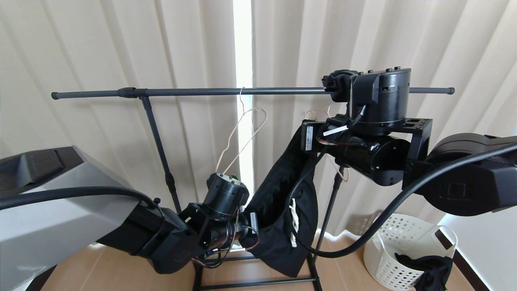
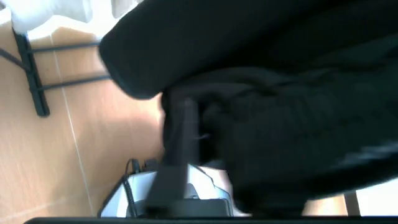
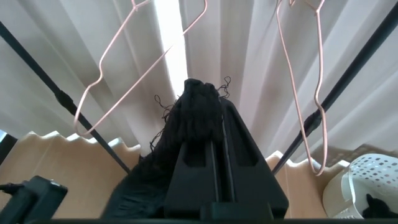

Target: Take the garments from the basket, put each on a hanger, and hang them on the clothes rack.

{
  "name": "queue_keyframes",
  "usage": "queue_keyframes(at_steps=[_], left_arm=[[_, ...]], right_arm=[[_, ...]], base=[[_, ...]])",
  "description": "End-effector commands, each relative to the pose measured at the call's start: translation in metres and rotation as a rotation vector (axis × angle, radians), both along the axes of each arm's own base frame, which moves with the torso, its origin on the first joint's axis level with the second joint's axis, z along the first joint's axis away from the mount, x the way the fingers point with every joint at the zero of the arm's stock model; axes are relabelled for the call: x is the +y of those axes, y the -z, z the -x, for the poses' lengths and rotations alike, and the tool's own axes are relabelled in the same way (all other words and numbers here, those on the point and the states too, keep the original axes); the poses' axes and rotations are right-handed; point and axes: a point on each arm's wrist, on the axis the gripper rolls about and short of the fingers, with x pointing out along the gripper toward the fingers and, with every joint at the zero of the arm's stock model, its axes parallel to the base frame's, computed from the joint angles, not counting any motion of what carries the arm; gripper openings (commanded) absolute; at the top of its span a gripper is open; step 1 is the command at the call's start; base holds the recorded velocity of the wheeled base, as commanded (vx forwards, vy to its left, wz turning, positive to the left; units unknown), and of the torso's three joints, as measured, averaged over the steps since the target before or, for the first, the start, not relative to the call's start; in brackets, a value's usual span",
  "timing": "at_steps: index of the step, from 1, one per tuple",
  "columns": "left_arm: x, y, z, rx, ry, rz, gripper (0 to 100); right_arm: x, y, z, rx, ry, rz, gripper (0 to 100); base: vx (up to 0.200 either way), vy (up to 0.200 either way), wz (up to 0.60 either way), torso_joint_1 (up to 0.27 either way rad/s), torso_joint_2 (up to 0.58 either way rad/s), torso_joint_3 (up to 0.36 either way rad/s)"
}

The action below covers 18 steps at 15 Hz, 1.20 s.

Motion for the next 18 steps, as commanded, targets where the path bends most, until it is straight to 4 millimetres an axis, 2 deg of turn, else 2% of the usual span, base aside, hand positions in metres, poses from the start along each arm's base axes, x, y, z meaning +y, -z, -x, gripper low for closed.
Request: queue_keyframes(at_steps=[1,2,3,5,8,12,16,18], left_arm=[[0.014,-0.036,0.007,-0.079,-0.002,0.038,0],[0.018,-0.041,0.009,-0.095,0.000,0.036,0],[0.032,-0.054,0.014,-0.142,0.010,0.012,0],[0.049,-0.064,0.020,-0.190,0.024,-0.041,0],[0.073,-0.080,0.018,-0.179,-0.007,-0.105,0],[0.095,-0.082,0.006,-0.121,-0.057,-0.176,0],[0.123,-0.081,-0.004,-0.125,-0.098,-0.248,0],[0.127,-0.081,-0.006,-0.125,-0.103,-0.257,0]], right_arm=[[-0.001,0.001,0.000,-0.001,0.002,0.011,0],[-0.001,0.003,0.000,0.006,0.007,0.022,0],[-0.003,0.009,0.001,0.014,0.024,0.059,0],[-0.008,0.017,0.002,0.033,0.022,0.117,0],[-0.014,0.030,0.008,0.050,-0.001,0.217,0],[-0.037,0.055,0.007,0.026,-0.013,0.409,0],[-0.063,0.067,-0.011,-0.035,0.039,0.505,0],[-0.068,0.068,-0.016,-0.036,0.057,0.511,0]], base=[[0.000,0.000,0.00,0.000,0.00,0.000],[0.000,0.000,0.00,0.000,0.00,0.000],[0.000,0.000,0.00,0.000,0.00,0.000],[0.000,0.000,0.00,0.000,0.00,0.000],[0.000,0.000,0.00,0.000,0.00,0.000],[0.000,0.000,0.00,0.000,0.00,0.000],[0.000,0.000,0.00,0.000,0.00,0.000],[0.000,0.000,0.00,0.000,0.00,0.000]])
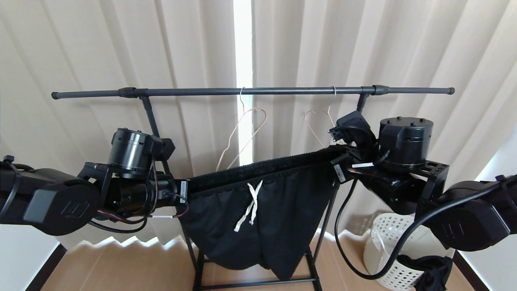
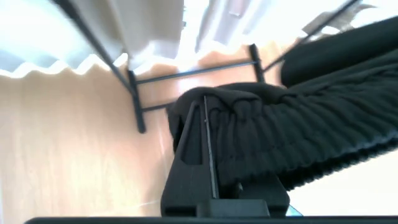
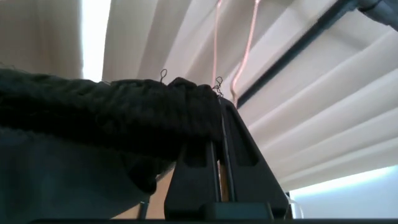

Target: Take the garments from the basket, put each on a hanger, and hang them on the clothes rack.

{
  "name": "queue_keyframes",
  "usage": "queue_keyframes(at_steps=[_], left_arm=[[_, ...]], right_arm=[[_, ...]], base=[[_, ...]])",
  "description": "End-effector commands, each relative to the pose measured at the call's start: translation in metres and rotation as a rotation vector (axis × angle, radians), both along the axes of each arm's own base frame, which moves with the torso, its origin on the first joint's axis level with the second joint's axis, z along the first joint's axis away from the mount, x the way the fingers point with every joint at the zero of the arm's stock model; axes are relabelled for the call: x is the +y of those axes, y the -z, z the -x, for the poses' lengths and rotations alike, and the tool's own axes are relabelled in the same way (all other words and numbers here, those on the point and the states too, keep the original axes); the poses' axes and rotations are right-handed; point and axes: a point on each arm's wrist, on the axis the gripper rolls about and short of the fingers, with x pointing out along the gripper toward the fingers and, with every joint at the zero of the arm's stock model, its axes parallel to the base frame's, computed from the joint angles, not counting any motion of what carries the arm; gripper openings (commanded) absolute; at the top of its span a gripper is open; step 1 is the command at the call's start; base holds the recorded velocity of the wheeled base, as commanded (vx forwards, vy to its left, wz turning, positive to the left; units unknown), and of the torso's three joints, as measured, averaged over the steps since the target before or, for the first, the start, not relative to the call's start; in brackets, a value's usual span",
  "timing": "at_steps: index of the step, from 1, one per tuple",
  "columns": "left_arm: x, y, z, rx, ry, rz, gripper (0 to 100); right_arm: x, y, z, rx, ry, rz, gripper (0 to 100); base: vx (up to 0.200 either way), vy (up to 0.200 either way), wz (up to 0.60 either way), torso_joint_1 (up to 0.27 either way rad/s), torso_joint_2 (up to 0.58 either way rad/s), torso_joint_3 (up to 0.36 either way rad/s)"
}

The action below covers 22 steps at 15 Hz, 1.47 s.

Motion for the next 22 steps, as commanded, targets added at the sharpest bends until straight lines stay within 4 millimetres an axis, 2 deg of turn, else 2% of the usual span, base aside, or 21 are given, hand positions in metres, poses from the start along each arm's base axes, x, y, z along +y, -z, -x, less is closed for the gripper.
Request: queue_keyframes(at_steps=[1,4,9,11,13,16,17,22], left_arm=[[0.009,0.000,-0.002,0.001,-0.025,-0.008,0],[0.015,0.002,-0.004,0.003,-0.031,-0.024,0],[0.011,0.002,0.000,0.006,-0.004,-0.006,0],[-0.003,-0.014,0.004,-0.036,0.083,0.058,0],[-0.022,-0.036,-0.008,-0.101,0.149,0.101,0],[-0.051,-0.046,-0.031,-0.117,0.208,0.115,0],[-0.062,-0.050,-0.040,-0.129,0.238,0.133,0],[-0.103,-0.066,-0.063,-0.189,0.314,0.171,0]], right_arm=[[-0.014,0.005,-0.010,0.012,0.052,0.014,0],[-0.029,0.003,-0.017,0.006,0.077,0.019,0],[-0.031,0.006,-0.009,0.025,0.067,0.037,0],[-0.031,0.009,0.018,0.064,-0.066,0.133,0],[-0.033,0.018,0.044,0.105,-0.237,0.205,0],[-0.029,0.019,0.067,0.119,-0.406,0.229,0],[-0.027,0.021,0.079,0.141,-0.527,0.219,0],[-0.003,0.018,0.111,0.205,-0.793,0.180,0]], base=[[0.000,0.000,0.00,0.000,0.00,0.000],[0.000,0.000,0.00,0.000,0.00,0.000],[0.000,0.000,0.00,0.000,0.00,0.000],[0.000,0.000,0.00,0.000,0.00,0.000],[0.000,0.000,0.00,0.000,0.00,0.000],[0.000,0.000,0.00,0.000,0.00,0.000],[0.000,0.000,0.00,0.000,0.00,0.000],[0.000,0.000,0.00,0.000,0.00,0.000]])
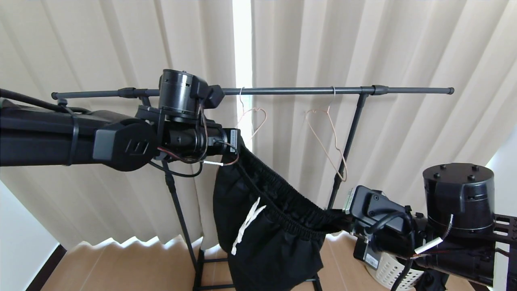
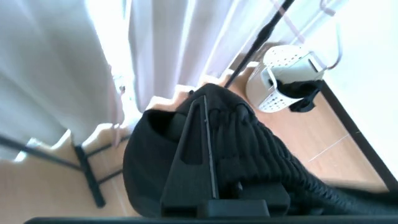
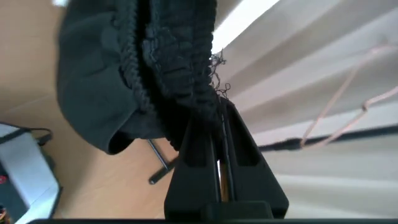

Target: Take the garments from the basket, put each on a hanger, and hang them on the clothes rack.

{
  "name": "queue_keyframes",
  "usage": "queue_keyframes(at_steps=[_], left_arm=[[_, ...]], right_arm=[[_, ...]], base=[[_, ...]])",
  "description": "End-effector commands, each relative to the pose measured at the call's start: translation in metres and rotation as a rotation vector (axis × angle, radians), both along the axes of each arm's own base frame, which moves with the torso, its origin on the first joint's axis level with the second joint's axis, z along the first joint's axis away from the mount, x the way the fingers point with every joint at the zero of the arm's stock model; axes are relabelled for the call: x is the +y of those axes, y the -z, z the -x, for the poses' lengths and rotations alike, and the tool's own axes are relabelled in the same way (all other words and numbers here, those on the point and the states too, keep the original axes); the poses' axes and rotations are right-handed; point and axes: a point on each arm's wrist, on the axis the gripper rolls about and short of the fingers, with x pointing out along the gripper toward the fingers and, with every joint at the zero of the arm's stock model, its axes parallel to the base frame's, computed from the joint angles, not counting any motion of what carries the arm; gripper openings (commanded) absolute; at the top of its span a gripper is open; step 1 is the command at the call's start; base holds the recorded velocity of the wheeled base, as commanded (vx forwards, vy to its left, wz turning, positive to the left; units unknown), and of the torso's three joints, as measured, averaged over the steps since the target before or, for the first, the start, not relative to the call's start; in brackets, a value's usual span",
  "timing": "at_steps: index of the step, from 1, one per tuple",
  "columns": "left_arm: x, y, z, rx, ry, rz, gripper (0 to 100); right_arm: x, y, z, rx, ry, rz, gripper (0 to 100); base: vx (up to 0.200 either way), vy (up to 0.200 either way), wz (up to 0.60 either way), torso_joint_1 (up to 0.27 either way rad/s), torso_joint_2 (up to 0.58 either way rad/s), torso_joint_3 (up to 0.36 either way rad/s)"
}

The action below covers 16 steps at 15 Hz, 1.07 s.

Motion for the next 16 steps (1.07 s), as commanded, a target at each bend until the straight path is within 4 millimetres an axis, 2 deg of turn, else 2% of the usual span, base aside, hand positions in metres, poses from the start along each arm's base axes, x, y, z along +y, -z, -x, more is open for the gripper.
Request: queue_keyframes(at_steps=[1,3,6,8,14,15,16], left_arm=[[-0.023,0.002,-0.012,-0.009,0.037,0.007,0],[-0.032,-0.007,-0.007,-0.015,0.063,0.011,0],[-0.038,-0.014,-0.003,-0.025,0.078,0.018,0],[-0.038,-0.013,-0.003,-0.024,0.078,0.017,0],[-0.034,-0.015,-0.002,-0.022,0.070,0.012,0],[-0.033,-0.016,0.001,-0.015,0.068,0.009,0],[-0.025,-0.024,0.012,0.012,0.067,-0.009,0]], right_arm=[[0.021,-0.005,0.019,0.046,-0.081,-0.074,0],[0.047,-0.008,0.033,0.132,-0.120,-0.165,0],[0.083,-0.018,0.041,0.222,-0.086,-0.307,0],[0.095,-0.030,0.042,0.291,-0.048,-0.422,0],[0.089,-0.035,0.040,0.285,-0.034,-0.436,0],[0.086,-0.034,0.036,0.281,-0.011,-0.428,0],[0.067,-0.027,0.015,0.247,0.066,-0.342,0]], base=[[0.000,0.000,0.00,0.000,0.00,0.000],[0.000,0.000,0.00,0.000,0.00,0.000],[0.000,0.000,0.00,0.000,0.00,0.000],[0.000,0.000,0.00,0.000,0.00,0.000],[0.000,0.000,0.00,0.000,0.00,0.000],[0.000,0.000,0.00,0.000,0.00,0.000],[0.000,0.000,0.00,0.000,0.00,0.000]])
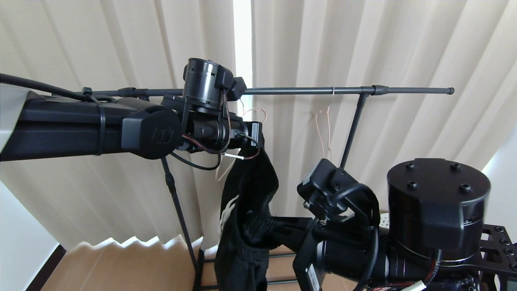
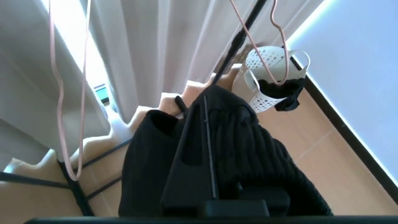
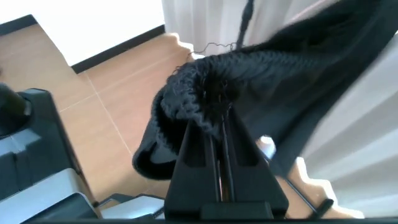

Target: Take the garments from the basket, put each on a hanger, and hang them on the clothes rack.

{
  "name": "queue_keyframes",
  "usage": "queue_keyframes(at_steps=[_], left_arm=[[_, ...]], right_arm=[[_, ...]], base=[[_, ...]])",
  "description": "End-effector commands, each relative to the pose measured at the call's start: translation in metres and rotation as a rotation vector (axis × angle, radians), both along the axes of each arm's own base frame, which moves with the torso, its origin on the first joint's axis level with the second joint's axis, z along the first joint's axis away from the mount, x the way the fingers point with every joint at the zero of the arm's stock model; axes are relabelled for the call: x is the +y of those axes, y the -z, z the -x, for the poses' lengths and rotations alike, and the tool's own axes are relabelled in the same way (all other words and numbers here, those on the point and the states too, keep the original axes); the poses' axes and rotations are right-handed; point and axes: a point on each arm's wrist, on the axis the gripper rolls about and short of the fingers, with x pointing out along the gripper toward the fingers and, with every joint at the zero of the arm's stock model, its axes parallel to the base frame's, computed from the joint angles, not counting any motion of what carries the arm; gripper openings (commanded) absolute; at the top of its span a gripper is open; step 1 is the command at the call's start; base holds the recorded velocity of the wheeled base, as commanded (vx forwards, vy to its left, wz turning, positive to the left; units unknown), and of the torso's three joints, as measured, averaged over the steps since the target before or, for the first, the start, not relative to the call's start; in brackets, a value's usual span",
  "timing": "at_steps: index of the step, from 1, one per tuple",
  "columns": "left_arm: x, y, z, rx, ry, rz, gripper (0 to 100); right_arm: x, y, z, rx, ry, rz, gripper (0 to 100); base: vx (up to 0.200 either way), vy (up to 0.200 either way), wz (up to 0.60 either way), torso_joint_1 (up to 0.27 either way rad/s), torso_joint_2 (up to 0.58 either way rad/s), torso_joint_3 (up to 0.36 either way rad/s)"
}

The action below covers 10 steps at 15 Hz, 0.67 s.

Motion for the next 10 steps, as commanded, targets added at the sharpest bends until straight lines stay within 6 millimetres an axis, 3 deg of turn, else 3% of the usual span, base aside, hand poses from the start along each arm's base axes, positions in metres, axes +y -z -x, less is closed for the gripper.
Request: queue_keyframes(at_steps=[1,4,7,10], left_arm=[[0.013,-0.019,0.019,0.014,-0.002,-0.012,0],[0.035,-0.029,0.051,0.078,0.001,-0.068,0],[0.063,-0.013,0.087,0.138,0.010,-0.173,0],[0.080,0.016,0.120,0.226,0.031,-0.234,0]], right_arm=[[-0.032,0.010,-0.033,-0.033,0.106,0.167,0],[-0.049,0.013,-0.068,-0.050,0.275,0.272,0],[-0.037,0.012,-0.107,-0.056,0.470,0.242,0],[-0.011,-0.011,-0.141,-0.069,0.580,0.076,0]], base=[[0.000,0.000,0.00,0.000,0.00,0.000],[0.000,0.000,0.00,0.000,0.00,0.000],[0.000,0.000,0.00,0.000,0.00,0.000],[0.000,0.000,0.00,0.000,0.00,0.000]])
